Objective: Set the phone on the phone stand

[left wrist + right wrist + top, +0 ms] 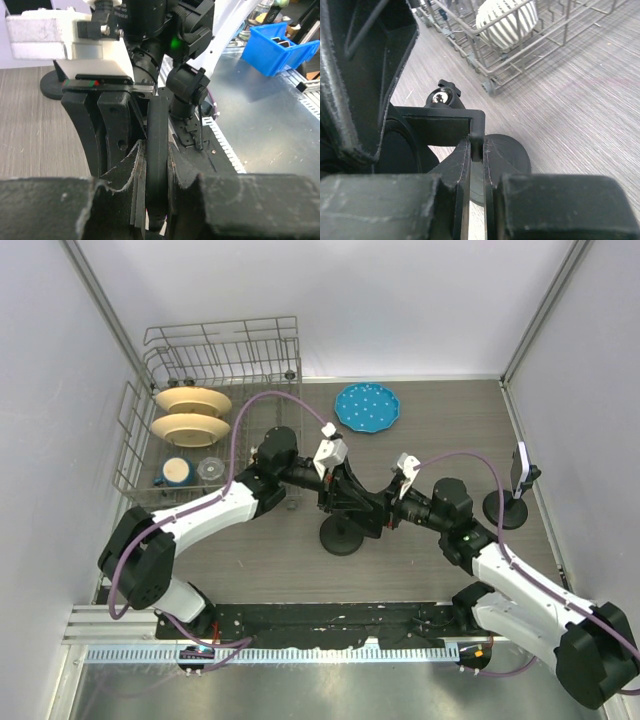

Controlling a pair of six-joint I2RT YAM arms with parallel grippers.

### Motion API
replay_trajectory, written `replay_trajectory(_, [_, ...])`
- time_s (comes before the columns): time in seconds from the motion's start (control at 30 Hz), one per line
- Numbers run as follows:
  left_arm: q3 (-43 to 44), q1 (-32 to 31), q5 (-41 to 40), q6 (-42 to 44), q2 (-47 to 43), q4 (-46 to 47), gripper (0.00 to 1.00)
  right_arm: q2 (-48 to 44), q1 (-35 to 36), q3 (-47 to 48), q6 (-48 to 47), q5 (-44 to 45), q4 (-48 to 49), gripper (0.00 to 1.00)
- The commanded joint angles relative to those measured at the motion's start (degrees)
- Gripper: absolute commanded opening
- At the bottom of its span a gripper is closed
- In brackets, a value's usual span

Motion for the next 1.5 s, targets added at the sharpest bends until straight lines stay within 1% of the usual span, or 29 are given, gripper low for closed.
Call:
replay_trajectory(0.0, [1.1,0.5,-3.3,5.3,-2.7,-4.0,0.0,-4.4,-0.1,-0.3,0.2,6.5,6.2,0.01])
replay_trajectory(0.07, [1.3,0.3,-5.2,6.9,-3.2,-5.7,0.0,-7.1,-0.1,-1.6,0.4,10.6,6.4,0.01])
replay_trajectory(0.13, [1.5,0.0,-6.6,9.6,-4.1,-9.1,0.0,-8.7,-0.1,-2.3,0.8,12.8,6.3,0.01])
replay_trajectory(0.17, [2.3,-0.1,-8.4,10.7,-4.3,-10.8,0.0,-10.1,-0.1,-2.7,0.7,15.7,6.0,0.01])
replay_trajectory(0.23, [3.4,-1.1,-11.5,15.0,-4.9,-16.7,0.0,-11.7,-0.1,-3.1,0.9,19.0,5.4,0.01])
replay_trajectory(0.3, [5.2,-2.5,-18.9,17.7,-5.0,-23.0,0.0,-13.9,0.0,-3.8,1.9,24.1,5.2,0.01])
replay_trajectory(0.33, [6.3,-2.7,-21.5,17.9,-4.7,-24.1,0.0,-14.5,0.2,-4.1,2.5,26.0,5.5,0.01])
replay_trajectory(0.37, [6.6,-2.9,-24.0,17.1,-4.4,-24.6,0.0,-14.9,0.4,-4.8,4.0,31.4,5.8,0.01])
replay_trajectory(0.4, [7.1,-2.9,-29.7,16.2,-4.1,-25.0,0.0,-15.7,0.9,-5.2,4.5,34.7,6.6,0.01])
replay_trajectory(0.47, [8.3,-2.9,-33.7,15.7,-3.6,-26.2,0.0,-16.4,3.2,-6.0,4.6,40.5,6.7,0.01])
replay_trajectory(0.5, [8.7,-3.3,-38.6,16.1,-3.4,-27.8,0.0,-17.1,4.3,-6.4,3.9,45.7,7.3,0.01])
replay_trajectory(0.6, [9.0,-5.6,-50.0,17.7,-3.7,-28.7,0.0,-17.3,8.3,-6.2,2.2,52.3,7.8,0.01])
replay_trajectory(0.63, [8.7,-6.5,-58.6,18.2,-3.8,-28.6,0.0,-16.7,9.3,-5.9,1.5,56.6,7.9,0.01])
replay_trajectory(0.7, [8.6,-9.3,-68.1,19.5,-3.8,-27.5,0.0,-15.5,13.0,-5.2,0.3,60.7,8.9,0.01])
replay_trajectory(0.73, [7.9,-10.1,-75.1,19.6,-3.7,-26.6,0.0,-14.2,14.3,-5.2,-0.4,64.6,10.5,0.01])
replay_trajectory(0.83, [6.4,-13.3,-83.5,19.5,-3.2,-23.2,0.0,-11.5,18.8,-5.3,-2.5,71.1,15.4,0.01])
replay_trajectory(0.87, [6.1,-14.1,-89.9,19.5,-2.8,-21.5,0.0,-9.9,19.9,-5.4,-3.5,74.8,16.8,0.01])
replay_trajectory(0.93, [5.1,-15.3,-94.0,18.3,-1.4,-20.0,0.0,-8.2,22.9,-4.7,-4.6,77.5,19.8,0.01])
replay_trajectory(0.97, [5.0,-15.2,-95.3,17.5,-1.0,-19.4,0.0,-6.7,23.8,-4.3,-5.4,79.2,20.2,0.01])
replay_trajectory(1.03, [5.6,-15.2,-95.4,15.9,0.6,-19.9,0.0,-4.8,27.0,-3.7,-6.1,81.0,22.1,0.01])
replay_trajectory(1.07, [6.0,-15.2,-95.0,15.4,1.0,-20.7,0.0,-3.9,28.4,-3.1,-6.8,81.9,22.5,0.01])
replay_trajectory(1.1, [6.2,-15.2,-94.0,14.9,1.4,-21.0,0.0,-2.1,29.8,-3.0,-8.2,84.6,25.2,0.01])
replay_trajectory(1.13, [6.4,-15.2,-93.4,14.0,1.6,-21.2,0.0,-1.2,33.0,-3.0,-9.2,85.6,26.5,0.01])
replay_trajectory(1.23, [6.5,-15.1,-91.1,13.2,1.8,-21.9,0.0,2.0,37.2,-2.6,-12.6,88.9,30.1,0.01])
replay_trajectory(1.4, [6.7,-15.2,-88.1,12.9,2.0,-22.7,0.0,4.3,39.3,-1.4,-13.1,89.3,29.4,0.01])
replay_trajectory(1.47, [7.1,-15.2,-87.6,12.4,2.4,-23.3,0.0,6.0,41.4,-0.5,-15.5,91.6,29.9,0.01])
